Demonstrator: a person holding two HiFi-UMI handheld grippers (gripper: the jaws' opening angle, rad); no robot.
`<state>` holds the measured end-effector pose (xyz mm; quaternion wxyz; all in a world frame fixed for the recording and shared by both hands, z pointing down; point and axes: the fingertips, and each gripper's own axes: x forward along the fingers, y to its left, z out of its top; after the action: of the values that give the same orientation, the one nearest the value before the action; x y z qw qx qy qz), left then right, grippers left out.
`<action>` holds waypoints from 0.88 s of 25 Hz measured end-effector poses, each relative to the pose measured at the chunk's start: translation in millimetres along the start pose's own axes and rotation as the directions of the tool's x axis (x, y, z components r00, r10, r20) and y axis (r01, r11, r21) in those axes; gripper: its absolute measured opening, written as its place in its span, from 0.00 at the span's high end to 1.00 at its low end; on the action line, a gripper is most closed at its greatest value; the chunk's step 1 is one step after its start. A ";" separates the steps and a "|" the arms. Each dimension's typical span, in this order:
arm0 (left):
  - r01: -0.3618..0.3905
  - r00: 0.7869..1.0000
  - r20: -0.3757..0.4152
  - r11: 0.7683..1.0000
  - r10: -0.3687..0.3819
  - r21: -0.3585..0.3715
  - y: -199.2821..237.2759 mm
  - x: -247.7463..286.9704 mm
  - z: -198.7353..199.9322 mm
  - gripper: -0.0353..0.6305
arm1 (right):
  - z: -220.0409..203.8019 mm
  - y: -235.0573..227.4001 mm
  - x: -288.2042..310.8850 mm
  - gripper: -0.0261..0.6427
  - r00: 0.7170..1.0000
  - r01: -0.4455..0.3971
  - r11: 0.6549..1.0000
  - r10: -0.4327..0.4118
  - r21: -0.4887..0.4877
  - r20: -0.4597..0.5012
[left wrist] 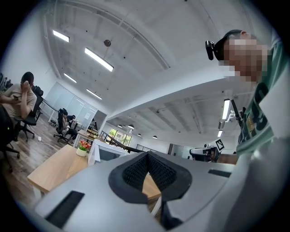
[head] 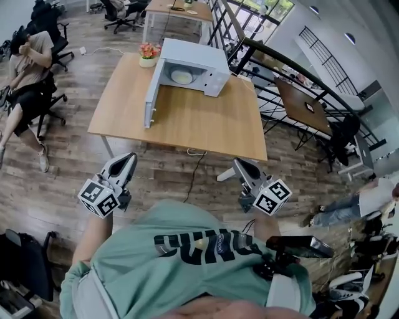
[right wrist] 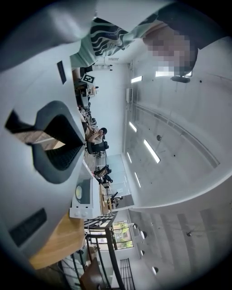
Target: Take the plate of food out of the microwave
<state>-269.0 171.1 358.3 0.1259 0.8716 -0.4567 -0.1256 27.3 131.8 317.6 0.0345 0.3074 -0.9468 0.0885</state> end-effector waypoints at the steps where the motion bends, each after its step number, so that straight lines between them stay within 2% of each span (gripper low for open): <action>1: -0.007 1.000 -0.003 1.000 0.007 -0.002 2.9 3.2 0.3 0.95 | 1.5 -4.9 4.9 0.95 1.000 -0.007 1.000 0.007 0.004 -0.002; 6: -0.053 0.998 -0.014 0.998 0.054 0.016 9.8 26.3 -1.1 0.95 | -2.4 -35.4 24.1 0.95 0.998 -0.068 0.997 0.068 0.024 0.007; 11: -0.124 0.992 0.001 0.990 0.124 0.070 -6.9 74.8 0.1 0.95 | 0.2 -99.4 29.1 0.95 0.988 -0.151 0.988 0.150 0.037 0.032; 17: -0.191 0.982 0.016 0.978 0.190 0.086 -49.6 148.5 -14.8 0.95 | 18.7 -185.0 17.2 0.95 0.967 -0.248 0.968 0.246 0.028 0.066; 22: -0.218 0.976 0.002 0.970 0.219 0.106 -79.7 200.9 -29.3 0.95 | 12.7 -241.8 4.0 0.95 0.953 -0.298 0.953 0.293 0.060 0.078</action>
<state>-87.5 51.8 338.3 0.0950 0.8221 -0.5553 -0.0825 166.2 -65.2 341.1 -0.0223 0.1662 -0.9790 0.1156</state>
